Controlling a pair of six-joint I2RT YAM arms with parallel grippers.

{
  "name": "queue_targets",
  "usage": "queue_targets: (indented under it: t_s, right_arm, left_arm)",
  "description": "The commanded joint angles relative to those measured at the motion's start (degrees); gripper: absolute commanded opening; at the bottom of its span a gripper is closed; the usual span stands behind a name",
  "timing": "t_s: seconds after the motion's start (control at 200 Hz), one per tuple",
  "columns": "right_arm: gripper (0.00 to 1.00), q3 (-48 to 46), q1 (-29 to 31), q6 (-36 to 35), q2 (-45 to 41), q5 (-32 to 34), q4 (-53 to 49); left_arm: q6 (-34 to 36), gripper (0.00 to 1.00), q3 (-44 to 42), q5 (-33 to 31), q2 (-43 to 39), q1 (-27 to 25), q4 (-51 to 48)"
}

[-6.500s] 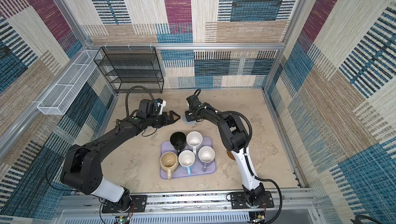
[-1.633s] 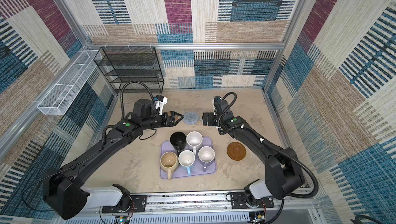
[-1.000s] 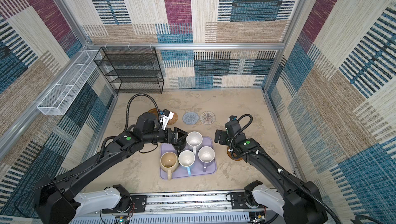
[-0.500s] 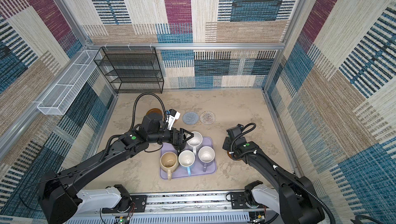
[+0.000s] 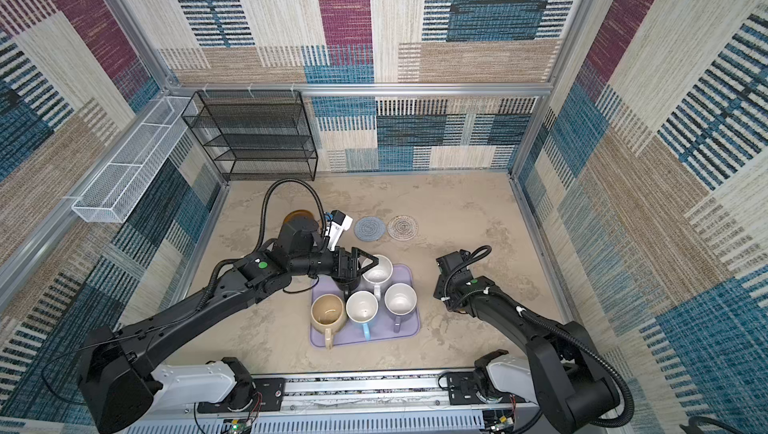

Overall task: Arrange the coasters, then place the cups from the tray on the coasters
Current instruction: 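Lower the right gripper onto the large brown coaster while the left gripper nears the tray, then slide the large brown coaster with the right gripper beside the multicolour coaster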

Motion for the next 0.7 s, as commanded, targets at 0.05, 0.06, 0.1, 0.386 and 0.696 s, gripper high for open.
queue_targets:
  t_s: [0.05,0.06,0.1,0.386,0.696]
  right_arm:
    - [0.51,0.2,0.1,-0.1,1.5,-1.2,1.4]
    - [0.50,0.3,0.0,-0.1,1.6,-1.4,1.6]
    - [0.48,0.6,0.0,-0.4,2.1,-1.8,1.8]
    - [0.46,2.5,0.0,-1.4,5.0,-1.9,3.3]
    - [0.45,4.9,-2.2,-4.0,10.9,-4.4,8.0]
  left_arm:
    - [0.7,1.00,0.2,0.0,-0.1,0.0,1.6]
    - [0.7,1.00,0.2,0.0,-0.1,0.0,1.6]
    - [0.8,1.00,0.1,-0.3,-0.2,0.0,1.6]
    - [0.7,1.00,-1.2,-4.6,-1.5,0.1,3.0]
    - [2.4,1.00,1.4,-6.2,-1.3,0.2,0.6]
